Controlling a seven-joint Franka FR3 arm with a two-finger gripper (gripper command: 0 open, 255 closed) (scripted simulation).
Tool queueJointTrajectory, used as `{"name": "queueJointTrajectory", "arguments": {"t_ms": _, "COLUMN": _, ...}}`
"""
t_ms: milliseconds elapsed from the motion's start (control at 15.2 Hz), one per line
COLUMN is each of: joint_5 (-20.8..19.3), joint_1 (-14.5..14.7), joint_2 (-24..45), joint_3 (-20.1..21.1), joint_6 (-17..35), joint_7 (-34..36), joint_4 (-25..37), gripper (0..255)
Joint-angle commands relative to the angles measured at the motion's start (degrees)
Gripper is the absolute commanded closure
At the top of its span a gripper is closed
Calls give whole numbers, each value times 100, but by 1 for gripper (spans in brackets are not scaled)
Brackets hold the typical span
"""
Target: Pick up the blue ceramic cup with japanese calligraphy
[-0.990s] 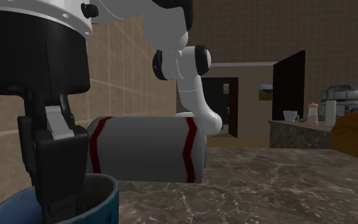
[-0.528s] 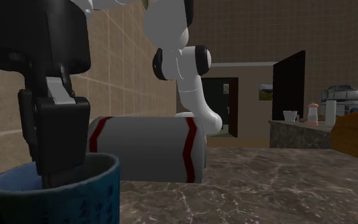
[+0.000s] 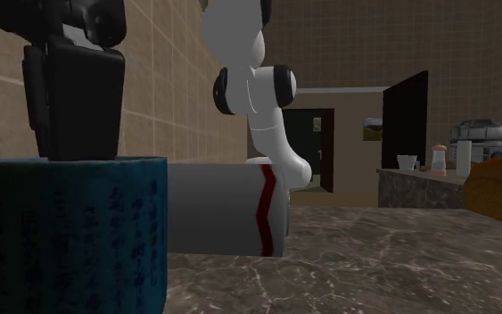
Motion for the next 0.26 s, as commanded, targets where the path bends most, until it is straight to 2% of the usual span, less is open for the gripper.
{"name": "queueJointTrajectory", "arguments": {"t_ms": 0, "joint_5": -10, "joint_1": 15, "joint_2": 75, "joint_3": -2, "joint_6": -209, "joint_7": 1, "joint_4": 284, "gripper": 255}}
{"name": "queueJointTrajectory", "arguments": {"t_ms": 198, "joint_5": -18, "joint_1": 29, "joint_2": 127, "joint_3": -3, "joint_6": -332, "joint_7": 5, "joint_4": 459, "gripper": 255}}
